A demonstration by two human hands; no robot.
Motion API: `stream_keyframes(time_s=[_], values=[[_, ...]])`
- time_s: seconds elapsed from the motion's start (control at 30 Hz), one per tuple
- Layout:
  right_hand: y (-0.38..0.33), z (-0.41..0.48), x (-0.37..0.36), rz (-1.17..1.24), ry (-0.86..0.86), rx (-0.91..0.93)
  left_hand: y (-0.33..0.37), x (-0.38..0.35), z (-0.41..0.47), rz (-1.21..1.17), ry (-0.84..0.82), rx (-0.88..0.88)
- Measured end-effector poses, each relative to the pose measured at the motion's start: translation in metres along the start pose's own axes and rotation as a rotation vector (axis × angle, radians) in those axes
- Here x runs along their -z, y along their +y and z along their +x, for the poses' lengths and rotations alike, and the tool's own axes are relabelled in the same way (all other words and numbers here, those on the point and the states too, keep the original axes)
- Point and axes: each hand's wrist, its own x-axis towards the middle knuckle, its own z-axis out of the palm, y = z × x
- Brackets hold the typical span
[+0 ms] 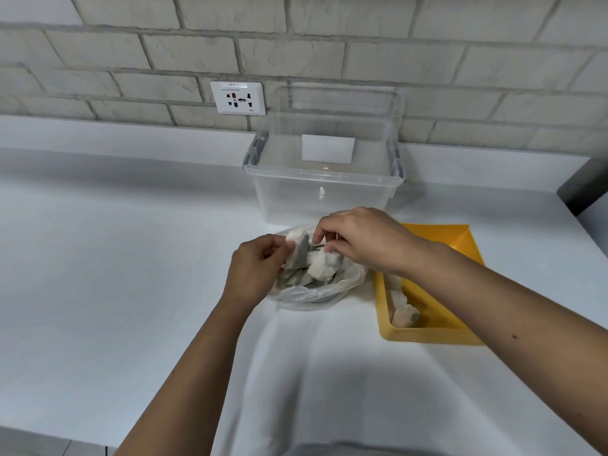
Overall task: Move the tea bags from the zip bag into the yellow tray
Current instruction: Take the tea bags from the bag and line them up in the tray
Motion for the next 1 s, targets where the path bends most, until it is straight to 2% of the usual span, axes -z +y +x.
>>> stream_keyframes(time_s=[0.17, 0.33, 0.57, 0.67, 0.73, 0.87, 0.93, 1.0], values=[[-0.004, 0.005, 0.013, 0.033, -0.063, 0.055, 0.008, -0.005, -0.002, 0.077, -0.16, 0.018], [-0.005, 0.013, 0.013, -0.025, -0.004, 0.086, 0.014, -0.011, -0.009, -0.012, -0.243, 0.053], [-0.007, 0.017, 0.004, -0.077, 0.041, 0.12, 0.017, -0.01, -0.013, -0.216, -0.206, 0.128], [-0.008, 0.02, 0.0, -0.054, 0.058, 0.124, 0.018, -0.011, -0.015, -0.225, -0.205, 0.126], [-0.008, 0.021, -0.004, 0.01, 0.079, 0.123, 0.015, -0.01, -0.013, -0.156, -0.155, 0.1], [-0.006, 0.021, -0.02, 0.272, 0.162, 0.048, 0.004, 0.0, -0.003, 0.0, 0.072, 0.043], [-0.002, 0.021, -0.031, 0.287, 0.115, 0.0, -0.001, 0.008, 0.001, 0.002, 0.158, 0.036], [0.001, 0.022, -0.047, 0.207, -0.022, -0.038, -0.004, 0.014, 0.003, -0.004, 0.182, 0.04]])
